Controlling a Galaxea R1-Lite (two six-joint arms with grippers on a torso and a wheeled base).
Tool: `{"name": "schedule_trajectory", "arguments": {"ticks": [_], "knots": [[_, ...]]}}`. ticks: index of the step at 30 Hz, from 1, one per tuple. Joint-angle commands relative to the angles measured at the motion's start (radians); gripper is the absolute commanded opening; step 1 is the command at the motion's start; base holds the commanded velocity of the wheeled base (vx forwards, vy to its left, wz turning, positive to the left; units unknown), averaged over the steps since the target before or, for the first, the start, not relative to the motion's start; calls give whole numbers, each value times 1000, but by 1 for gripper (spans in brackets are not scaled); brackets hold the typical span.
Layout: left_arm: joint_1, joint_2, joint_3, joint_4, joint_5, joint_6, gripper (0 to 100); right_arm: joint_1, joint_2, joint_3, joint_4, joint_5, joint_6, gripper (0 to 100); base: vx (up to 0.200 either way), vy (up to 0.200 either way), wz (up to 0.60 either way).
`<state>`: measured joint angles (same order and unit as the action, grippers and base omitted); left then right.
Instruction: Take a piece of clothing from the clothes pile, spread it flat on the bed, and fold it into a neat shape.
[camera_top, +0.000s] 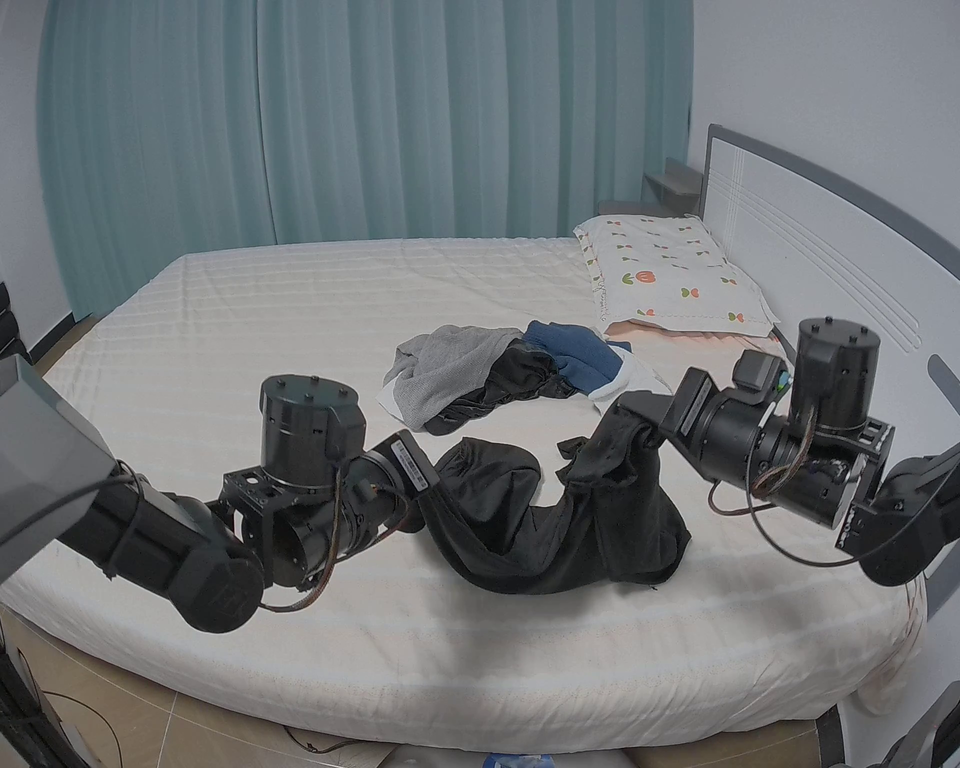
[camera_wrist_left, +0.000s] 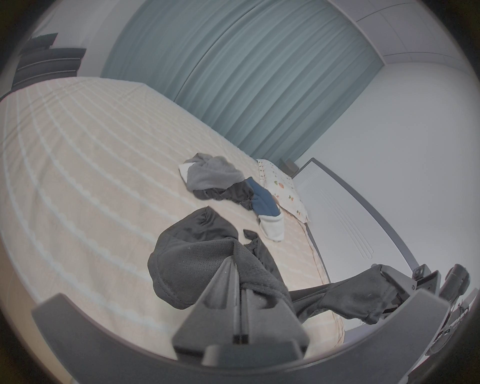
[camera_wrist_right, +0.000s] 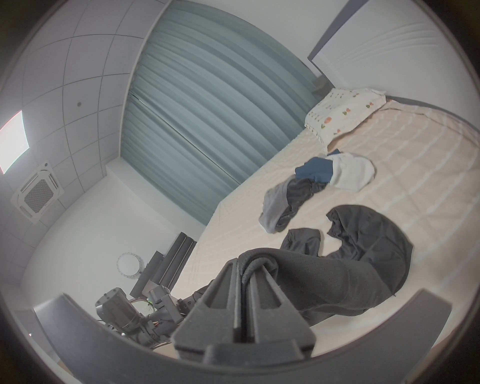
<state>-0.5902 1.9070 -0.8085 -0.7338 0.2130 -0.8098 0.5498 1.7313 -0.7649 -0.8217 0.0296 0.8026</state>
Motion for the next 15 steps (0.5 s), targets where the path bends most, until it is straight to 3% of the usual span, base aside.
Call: {"name": "schedule_trajectory", "arguments": {"ticks": [1, 4, 9, 15], "knots": [[-14, 43, 54, -29, -1, -25, 0, 9, 83, 65, -53, 0, 12, 0, 0, 0, 0], [-14, 41, 89, -45, -10, -26, 0, 12, 86, 99, -88, -3, 24, 0, 0, 0, 0], [-7, 47, 107, -56, -23, -40, 0, 25, 97, 157, -171, -16, 23, 0, -200, 0, 0], [-11, 43, 141, -61, -18, -48, 0, 16, 131, 167, -205, -16, 24, 0, 0, 0, 0]]}}
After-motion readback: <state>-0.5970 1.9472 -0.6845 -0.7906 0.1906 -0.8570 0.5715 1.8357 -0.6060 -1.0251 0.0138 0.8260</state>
